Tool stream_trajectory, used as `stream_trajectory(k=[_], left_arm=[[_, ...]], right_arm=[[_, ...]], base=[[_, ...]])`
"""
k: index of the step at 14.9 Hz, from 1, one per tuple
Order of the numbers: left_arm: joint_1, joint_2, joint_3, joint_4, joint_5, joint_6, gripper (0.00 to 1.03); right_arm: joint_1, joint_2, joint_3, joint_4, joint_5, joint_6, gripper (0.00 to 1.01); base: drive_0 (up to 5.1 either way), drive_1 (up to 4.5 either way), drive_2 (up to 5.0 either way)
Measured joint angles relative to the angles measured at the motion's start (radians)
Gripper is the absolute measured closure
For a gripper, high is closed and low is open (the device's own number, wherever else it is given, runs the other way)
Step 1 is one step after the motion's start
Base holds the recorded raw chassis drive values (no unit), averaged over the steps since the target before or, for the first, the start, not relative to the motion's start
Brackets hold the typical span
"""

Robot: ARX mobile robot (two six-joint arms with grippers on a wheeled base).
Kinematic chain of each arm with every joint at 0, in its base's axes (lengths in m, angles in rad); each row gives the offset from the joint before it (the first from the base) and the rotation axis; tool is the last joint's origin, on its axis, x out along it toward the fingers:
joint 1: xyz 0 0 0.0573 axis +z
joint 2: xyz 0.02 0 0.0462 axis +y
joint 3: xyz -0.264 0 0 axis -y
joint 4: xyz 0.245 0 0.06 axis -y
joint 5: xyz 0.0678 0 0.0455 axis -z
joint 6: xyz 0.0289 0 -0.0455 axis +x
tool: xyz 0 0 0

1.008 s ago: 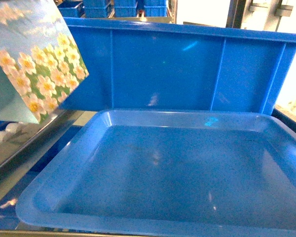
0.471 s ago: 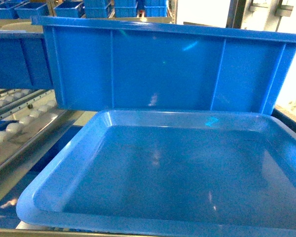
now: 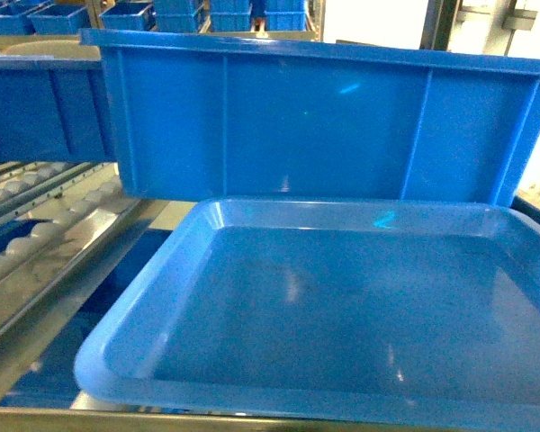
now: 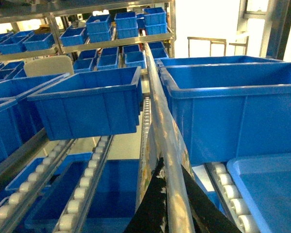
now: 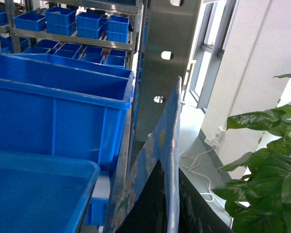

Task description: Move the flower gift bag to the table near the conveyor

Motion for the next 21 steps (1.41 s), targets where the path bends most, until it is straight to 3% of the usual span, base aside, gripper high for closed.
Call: stream_trajectory(k=[21], left_arm=[[0.0, 0.0, 0.0, 0.0, -0.003, 0.0, 1.01]], right_arm=[[0.0, 0.002, 0.0, 0.0, 0.0, 0.0, 0.98]], base=[[-4.6, 0.72, 4.0]])
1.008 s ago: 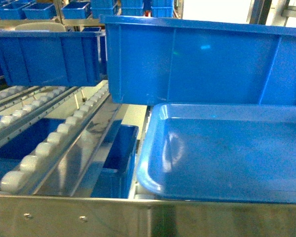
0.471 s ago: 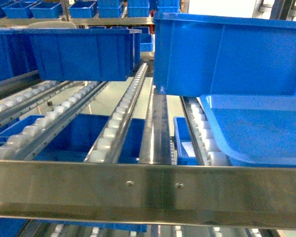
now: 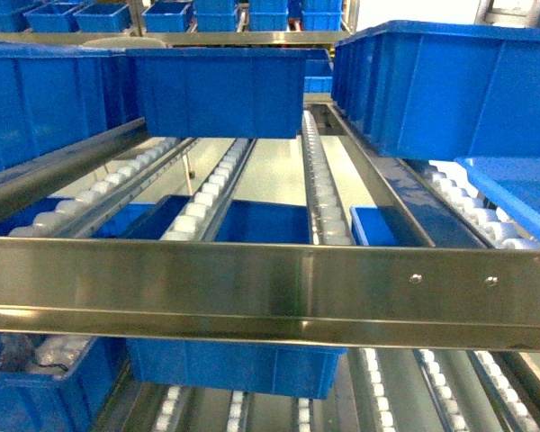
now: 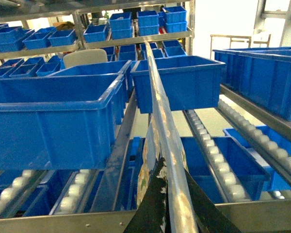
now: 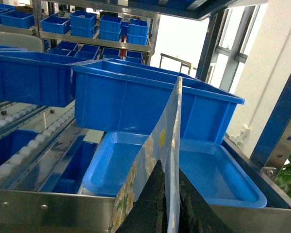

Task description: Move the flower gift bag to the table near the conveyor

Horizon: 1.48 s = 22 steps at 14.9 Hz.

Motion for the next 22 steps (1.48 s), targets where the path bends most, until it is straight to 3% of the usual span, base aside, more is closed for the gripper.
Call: stream_trajectory(k=[22], left_arm=[[0.0, -0.001, 0.0, 0.0, 0.0, 0.0, 1.01]], right_arm=[[0.0, 0.0, 0.0, 0.001, 0.0, 0.0, 0.98]], base=[[-4.8, 1.26, 3.5]])
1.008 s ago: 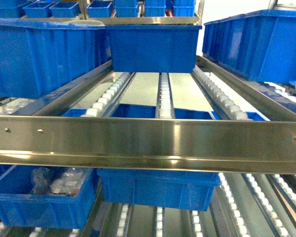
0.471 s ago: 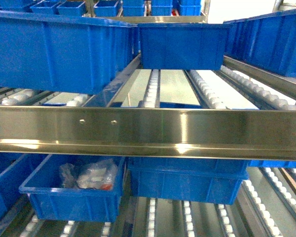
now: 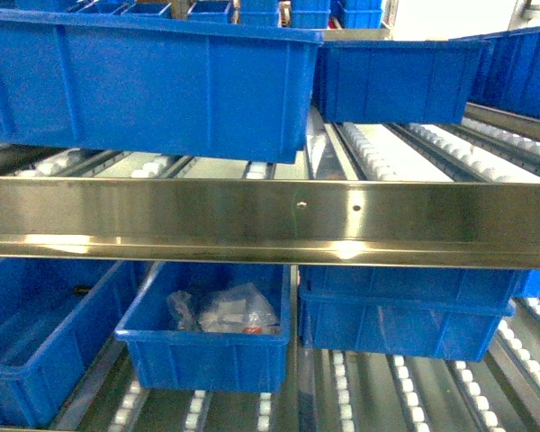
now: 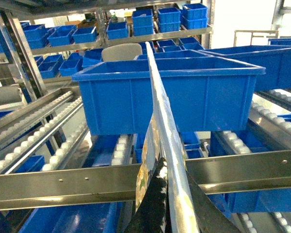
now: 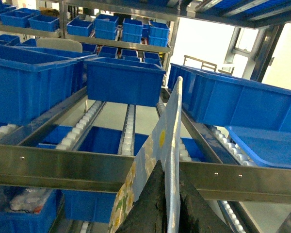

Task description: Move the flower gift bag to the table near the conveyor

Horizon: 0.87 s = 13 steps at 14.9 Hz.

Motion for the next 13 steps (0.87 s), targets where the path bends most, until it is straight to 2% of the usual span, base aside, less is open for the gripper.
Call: stream_trajectory(k=[13], left_arm=[[0.0, 0.0, 0.0, 0.0, 0.0, 0.0, 1.01]], right_arm=[[0.0, -0.002, 0.0, -0.002, 0.0, 0.0, 0.98]], base=[[-5.0, 2.5, 2.5]])
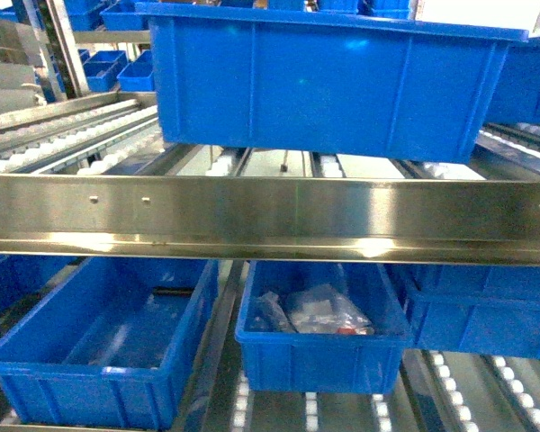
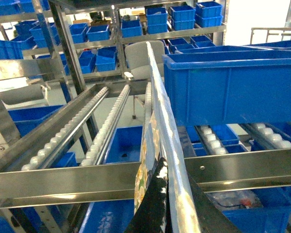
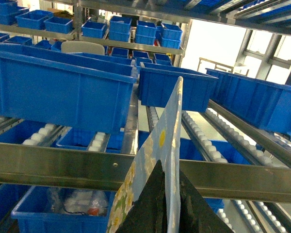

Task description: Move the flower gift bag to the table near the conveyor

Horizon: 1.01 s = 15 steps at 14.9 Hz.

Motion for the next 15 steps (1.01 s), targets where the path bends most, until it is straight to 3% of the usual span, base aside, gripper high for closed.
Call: stream_trajectory(k=[15], left_arm=[[0.001, 0.0, 0.0, 0.0, 0.0, 0.0, 1.01]], right_arm=[[0.0, 0.0, 0.0, 0.0, 0.0, 0.0, 0.98]], base=[[-5.0, 2.43, 2.4]])
